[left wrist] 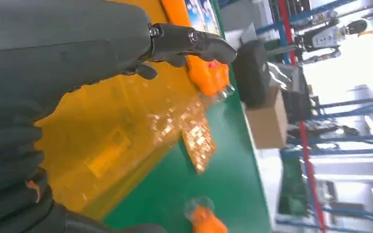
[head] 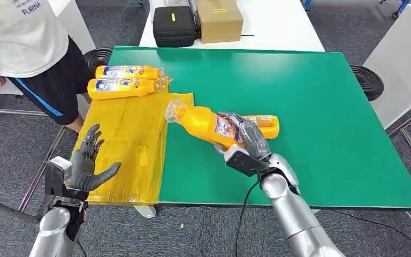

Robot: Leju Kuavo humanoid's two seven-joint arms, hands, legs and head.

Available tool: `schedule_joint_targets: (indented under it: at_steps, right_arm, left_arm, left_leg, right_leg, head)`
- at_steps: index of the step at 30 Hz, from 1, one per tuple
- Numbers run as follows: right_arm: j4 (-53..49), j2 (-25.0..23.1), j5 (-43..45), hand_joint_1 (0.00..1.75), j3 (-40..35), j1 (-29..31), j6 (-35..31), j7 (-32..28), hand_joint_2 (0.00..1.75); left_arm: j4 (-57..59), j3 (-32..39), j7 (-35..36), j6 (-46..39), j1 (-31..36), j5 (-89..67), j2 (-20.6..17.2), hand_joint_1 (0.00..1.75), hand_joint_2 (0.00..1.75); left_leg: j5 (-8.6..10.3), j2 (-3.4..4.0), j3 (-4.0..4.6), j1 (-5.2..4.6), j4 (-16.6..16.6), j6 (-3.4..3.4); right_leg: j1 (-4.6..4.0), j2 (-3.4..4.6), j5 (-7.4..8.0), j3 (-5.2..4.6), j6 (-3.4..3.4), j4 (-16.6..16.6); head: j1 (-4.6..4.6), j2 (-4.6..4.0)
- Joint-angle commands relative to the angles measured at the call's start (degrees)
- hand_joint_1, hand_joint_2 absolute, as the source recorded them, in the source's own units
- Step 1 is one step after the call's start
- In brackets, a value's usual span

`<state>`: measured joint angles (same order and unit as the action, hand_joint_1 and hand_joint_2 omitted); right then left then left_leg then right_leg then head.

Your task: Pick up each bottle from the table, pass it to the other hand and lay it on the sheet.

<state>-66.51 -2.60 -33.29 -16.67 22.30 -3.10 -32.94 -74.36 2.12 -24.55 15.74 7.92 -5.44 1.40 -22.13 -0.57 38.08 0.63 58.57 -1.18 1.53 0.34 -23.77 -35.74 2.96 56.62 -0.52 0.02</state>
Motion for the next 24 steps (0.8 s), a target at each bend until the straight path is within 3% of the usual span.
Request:
schedule_joint_targets:
  at_steps: [1, 9, 15, 24]
  right_arm:
    - [5.2, -3.5, 0.3, 1.75, 4.1, 2.1, -0.9, -1.9, 1.75]
    - [17.5, -7.3, 2.3, 1.75, 3.8, 5.1, -2.2, -7.1, 1.75]
    - [18.2, -8.5, 4.6, 1.75, -1.7, 5.4, -2.0, -7.1, 1.75]
    - [18.5, -8.6, 5.1, 1.75, -2.7, 5.7, -1.3, -7.1, 1.75]
  left_arm:
    - [5.8, -3.1, 0.6, 2.0, 4.1, 2.6, 0.3, 0.0, 1.75]
    - [12.1, -13.7, 2.4, 16.4, 11.2, 15.0, 1.4, 0.0, 1.75]
    - [15.3, -19.6, 2.9, 17.4, 16.4, 15.9, 3.7, 0.0, 1.75]
    - [15.7, -20.4, 3.1, 17.7, 16.9, 16.5, 3.7, 0.0, 1.75]
  left_leg:
    - [-0.03, 0.0, -0.12, 0.02, 0.0, 0.02]
    - [-0.09, -0.14, -0.42, 0.07, -0.1, 0.03]
    - [0.01, -0.16, -0.06, 0.03, 0.0, -0.01]
    - [-0.13, 0.0, -0.34, 0.05, 0.0, 0.02]
  right_leg:
    - [-0.04, -0.05, -0.02, 0.13, -0.09, 0.0]
    - [-0.13, -0.25, -0.14, 0.5, -0.23, -0.1]
    - [-0.06, -0.21, -0.07, 0.13, -0.12, 0.0]
    - [-0.1, -0.08, -0.12, 0.4, -0.2, -0.1]
  head:
    - [-0.02, 0.0]
    - [-0.02, 0.0]
    - [0.0, 0.0]
    - [-0.02, 0.0]
